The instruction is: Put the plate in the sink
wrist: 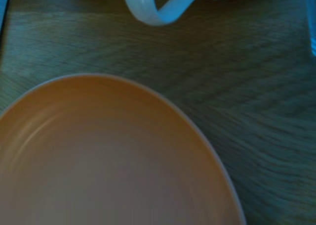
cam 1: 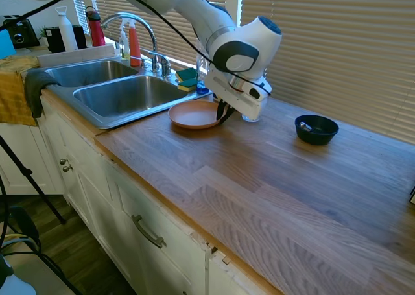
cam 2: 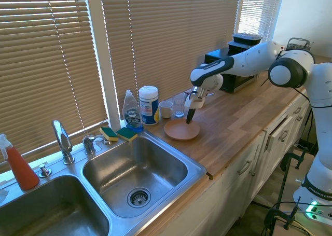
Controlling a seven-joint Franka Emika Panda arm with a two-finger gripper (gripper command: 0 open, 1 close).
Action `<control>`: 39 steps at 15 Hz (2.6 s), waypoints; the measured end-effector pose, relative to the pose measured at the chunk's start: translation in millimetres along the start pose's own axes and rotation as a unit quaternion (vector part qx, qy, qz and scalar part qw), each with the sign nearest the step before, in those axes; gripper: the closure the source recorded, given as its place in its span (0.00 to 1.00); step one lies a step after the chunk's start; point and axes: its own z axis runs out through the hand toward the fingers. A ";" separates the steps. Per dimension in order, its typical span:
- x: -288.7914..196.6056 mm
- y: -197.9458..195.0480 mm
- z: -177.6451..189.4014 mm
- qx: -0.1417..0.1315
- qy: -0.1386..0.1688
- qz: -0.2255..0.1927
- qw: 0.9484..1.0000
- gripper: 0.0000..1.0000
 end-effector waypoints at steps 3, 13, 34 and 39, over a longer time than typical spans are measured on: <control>-13.9 -9.8 -18.0 0.009 -0.012 -0.010 1.000 1.00; -186.4 -141.3 -32.4 -0.014 -0.011 -0.009 1.000 1.00; -249.2 -286.5 217.7 -0.128 0.044 0.001 0.991 0.00; -242.3 -284.6 227.1 -0.140 0.039 0.005 0.989 0.00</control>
